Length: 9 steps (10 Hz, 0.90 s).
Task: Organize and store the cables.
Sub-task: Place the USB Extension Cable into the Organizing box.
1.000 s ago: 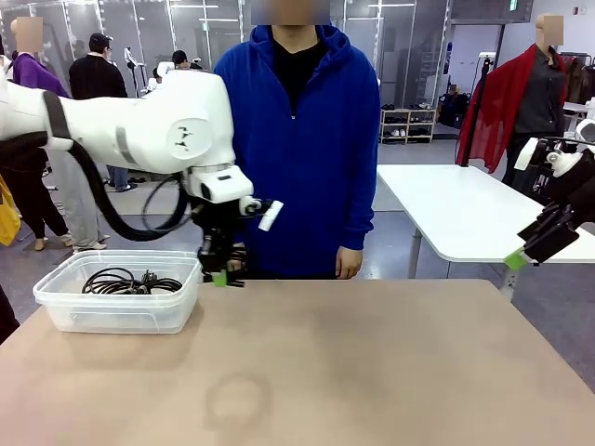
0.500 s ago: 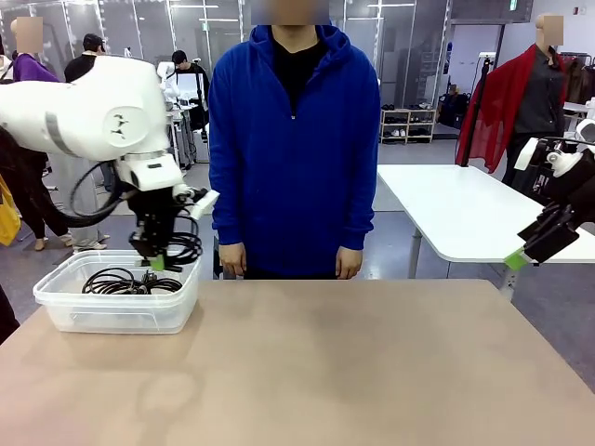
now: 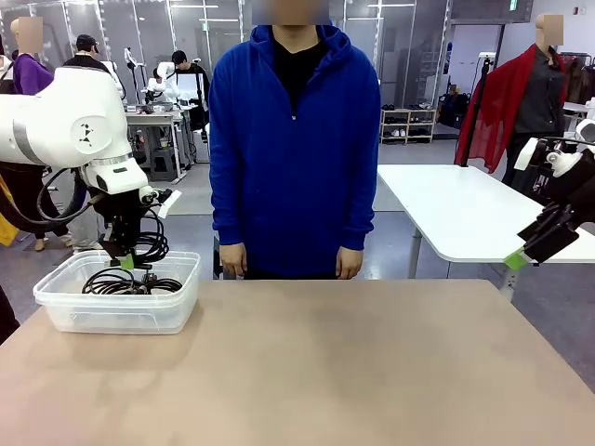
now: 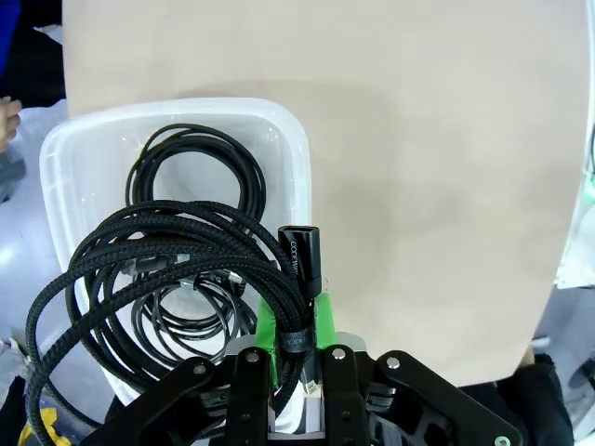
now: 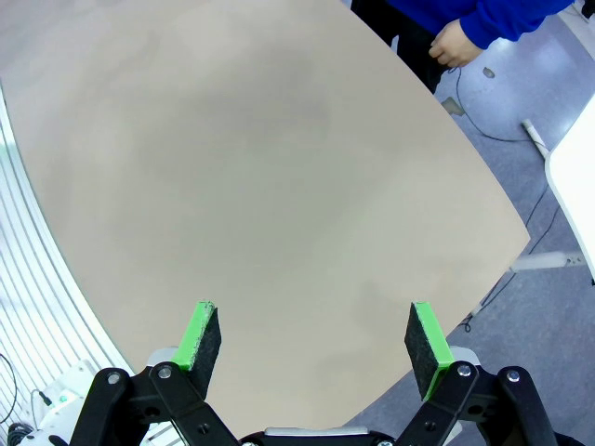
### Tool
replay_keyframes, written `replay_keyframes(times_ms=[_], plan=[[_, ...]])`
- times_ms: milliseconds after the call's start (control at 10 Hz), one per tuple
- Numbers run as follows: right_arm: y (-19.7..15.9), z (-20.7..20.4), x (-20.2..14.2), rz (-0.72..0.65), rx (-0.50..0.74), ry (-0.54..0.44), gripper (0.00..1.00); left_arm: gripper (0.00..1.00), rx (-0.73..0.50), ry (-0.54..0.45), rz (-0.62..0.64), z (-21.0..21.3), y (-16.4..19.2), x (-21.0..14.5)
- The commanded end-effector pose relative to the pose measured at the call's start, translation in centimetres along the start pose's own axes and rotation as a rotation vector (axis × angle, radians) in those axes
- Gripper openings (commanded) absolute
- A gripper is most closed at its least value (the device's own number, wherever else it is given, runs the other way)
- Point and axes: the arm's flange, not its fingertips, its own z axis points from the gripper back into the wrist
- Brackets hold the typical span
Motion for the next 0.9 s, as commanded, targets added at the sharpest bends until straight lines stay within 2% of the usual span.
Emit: replay_keyframes(times_ms=[0,300,700,800], plan=[[0.0,-0.2,0.1,-0.009,0.003,-0.010,1.00,0.18,0.003,-0.026,0.058,-1.6,1.7,-0.3],[0.0,-0.2,0.1,-0.009,0.003,-0.010,1.00,0.18,-0.036,-0.056,0.134,-4.5,4.8,-0.9],[0.0,-0.2,0.1,-0.009,0.003,-0.010,1.00,0.18,-0.066,-0.085,0.156,-7.1,5.8,-0.9],[0.0,-0.2,0.1,-0.009,0.003,-0.010,1.00,0.29,-0.072,-0.089,0.162,-7.4,5.7,-1.0]])
